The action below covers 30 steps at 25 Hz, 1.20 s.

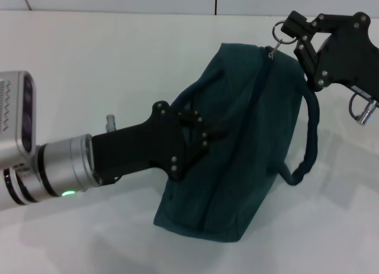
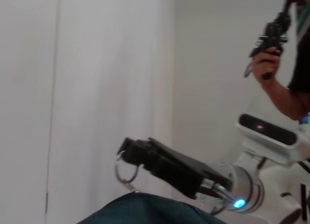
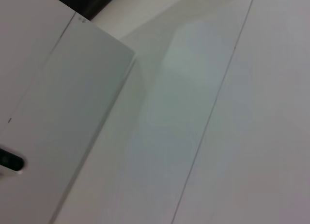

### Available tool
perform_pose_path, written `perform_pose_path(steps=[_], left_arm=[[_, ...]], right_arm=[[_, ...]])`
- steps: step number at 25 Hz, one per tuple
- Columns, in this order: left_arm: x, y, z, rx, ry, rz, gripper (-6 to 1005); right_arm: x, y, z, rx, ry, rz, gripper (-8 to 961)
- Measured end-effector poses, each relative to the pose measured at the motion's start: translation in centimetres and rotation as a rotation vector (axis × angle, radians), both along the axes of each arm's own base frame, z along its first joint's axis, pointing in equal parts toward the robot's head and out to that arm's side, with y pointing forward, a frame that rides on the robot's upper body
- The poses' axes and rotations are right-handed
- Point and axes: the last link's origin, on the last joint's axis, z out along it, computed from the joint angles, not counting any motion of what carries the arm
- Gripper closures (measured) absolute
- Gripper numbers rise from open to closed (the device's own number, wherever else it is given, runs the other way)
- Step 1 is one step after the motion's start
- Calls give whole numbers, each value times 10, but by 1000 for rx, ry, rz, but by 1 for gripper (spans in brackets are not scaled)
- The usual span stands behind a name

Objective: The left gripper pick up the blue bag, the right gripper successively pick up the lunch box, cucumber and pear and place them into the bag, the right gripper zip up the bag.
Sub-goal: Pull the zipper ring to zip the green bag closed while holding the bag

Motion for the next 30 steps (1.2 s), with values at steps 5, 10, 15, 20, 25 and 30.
perform_pose_path(steps=[5, 10, 15, 20, 25, 30], left_arm=[[-7, -4, 2, 0, 32, -11, 941], [-15, -6, 6, 13, 42, 4, 944], [-23, -8, 12, 46, 38, 35, 947], [-29, -9, 19, 75, 39, 54, 950], [-32, -8, 22, 89, 44, 63, 953], [-42, -7, 31, 143, 31, 122, 956]], right_arm=[[2, 1, 2, 6, 11, -16, 934], [6, 5, 2, 16, 13, -59, 934], [12, 10, 0, 22, -7, -111, 933], [17, 12, 0, 27, 1, -146, 932], [21, 13, 2, 32, 14, -177, 931], [22, 18, 0, -8, 28, -225, 930]])
